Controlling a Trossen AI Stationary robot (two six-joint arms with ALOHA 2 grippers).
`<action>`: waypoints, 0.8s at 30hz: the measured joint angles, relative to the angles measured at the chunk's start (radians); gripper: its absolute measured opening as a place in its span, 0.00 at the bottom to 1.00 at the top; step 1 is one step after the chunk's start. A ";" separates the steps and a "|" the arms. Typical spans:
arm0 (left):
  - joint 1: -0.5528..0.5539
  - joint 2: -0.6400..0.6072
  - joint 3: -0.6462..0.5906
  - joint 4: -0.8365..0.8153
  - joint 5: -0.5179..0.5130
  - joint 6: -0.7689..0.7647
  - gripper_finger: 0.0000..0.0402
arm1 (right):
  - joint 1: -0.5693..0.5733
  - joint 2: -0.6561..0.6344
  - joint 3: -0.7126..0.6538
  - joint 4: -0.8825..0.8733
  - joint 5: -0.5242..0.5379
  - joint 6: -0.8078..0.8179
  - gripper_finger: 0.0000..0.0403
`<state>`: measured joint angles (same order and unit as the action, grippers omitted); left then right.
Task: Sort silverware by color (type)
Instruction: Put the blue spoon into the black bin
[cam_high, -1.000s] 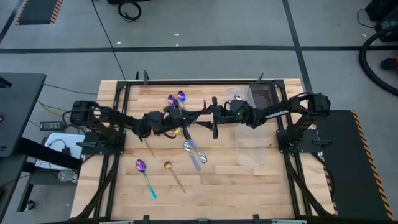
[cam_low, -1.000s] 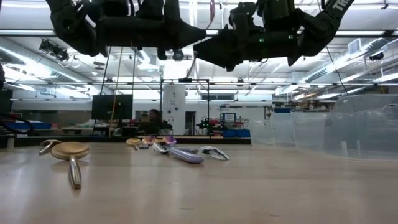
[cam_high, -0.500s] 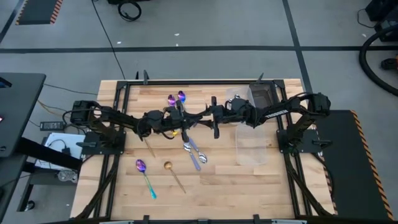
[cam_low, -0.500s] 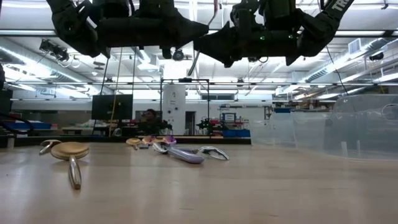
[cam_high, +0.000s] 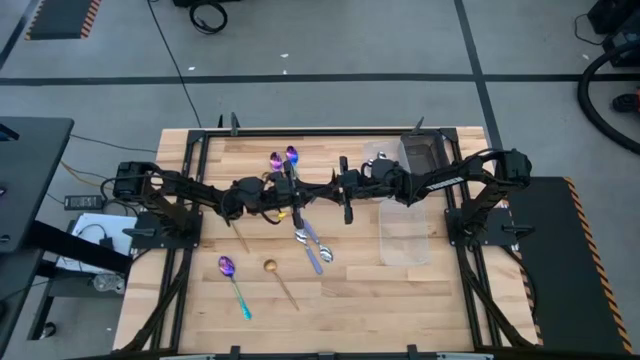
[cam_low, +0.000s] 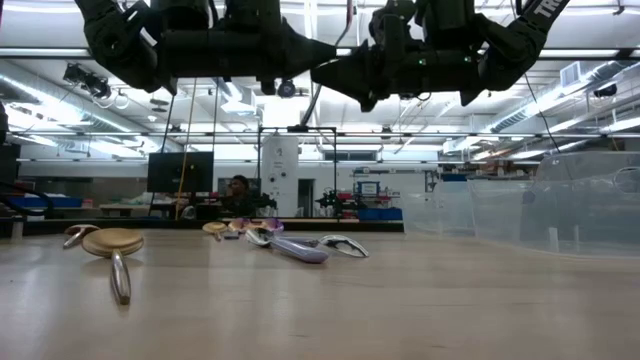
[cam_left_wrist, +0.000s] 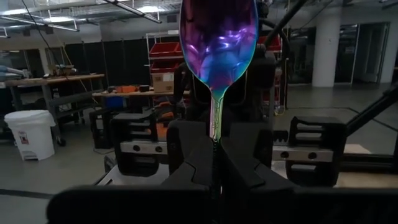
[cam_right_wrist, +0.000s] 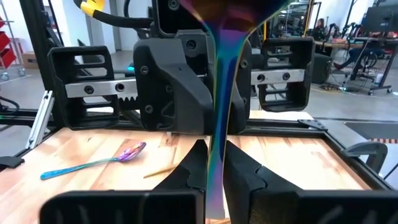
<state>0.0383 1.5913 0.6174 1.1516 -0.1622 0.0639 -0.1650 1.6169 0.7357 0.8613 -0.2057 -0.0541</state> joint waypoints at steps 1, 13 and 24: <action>0.000 0.000 0.000 -0.004 0.000 0.000 0.05 | 0.000 0.000 0.000 -0.004 0.001 0.003 0.08; -0.005 -0.018 0.001 -0.104 -0.100 0.001 0.37 | -0.003 -0.001 0.000 -0.104 0.045 0.014 0.09; -0.050 -0.078 -0.003 -0.292 -0.280 0.029 0.59 | -0.003 -0.001 0.000 -0.222 0.059 0.036 0.09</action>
<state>-0.0113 1.5137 0.6143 0.8594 -0.4424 0.0933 -0.1684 1.6157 0.7357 0.6396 -0.1463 -0.0177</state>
